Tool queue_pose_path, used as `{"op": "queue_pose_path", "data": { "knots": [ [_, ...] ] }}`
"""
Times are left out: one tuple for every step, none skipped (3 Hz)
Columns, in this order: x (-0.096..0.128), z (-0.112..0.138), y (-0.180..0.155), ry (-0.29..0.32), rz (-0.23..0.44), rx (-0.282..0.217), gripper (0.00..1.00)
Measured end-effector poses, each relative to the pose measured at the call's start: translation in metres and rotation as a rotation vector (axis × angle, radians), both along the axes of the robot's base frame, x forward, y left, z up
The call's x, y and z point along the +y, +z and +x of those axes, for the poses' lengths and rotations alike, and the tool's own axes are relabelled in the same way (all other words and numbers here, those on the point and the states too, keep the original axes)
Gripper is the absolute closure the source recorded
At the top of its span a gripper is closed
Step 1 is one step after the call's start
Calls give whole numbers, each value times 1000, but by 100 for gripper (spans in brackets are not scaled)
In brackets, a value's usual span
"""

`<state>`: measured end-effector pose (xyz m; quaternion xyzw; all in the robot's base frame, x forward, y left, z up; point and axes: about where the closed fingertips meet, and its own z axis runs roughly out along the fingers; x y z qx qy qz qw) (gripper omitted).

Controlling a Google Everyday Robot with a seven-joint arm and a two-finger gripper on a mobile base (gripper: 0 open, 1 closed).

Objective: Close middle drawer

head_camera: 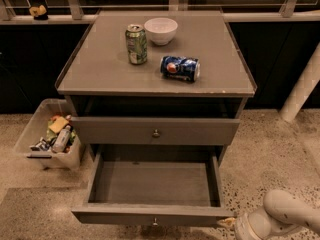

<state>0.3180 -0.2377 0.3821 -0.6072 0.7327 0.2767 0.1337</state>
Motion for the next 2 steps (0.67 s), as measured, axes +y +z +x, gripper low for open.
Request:
{"op": "queue_pose_path", "data": {
  "knots": [
    [-5, 23, -7, -4, 8, -17, 0],
    [-5, 21, -7, -4, 8, -18, 0]
  ]
}}
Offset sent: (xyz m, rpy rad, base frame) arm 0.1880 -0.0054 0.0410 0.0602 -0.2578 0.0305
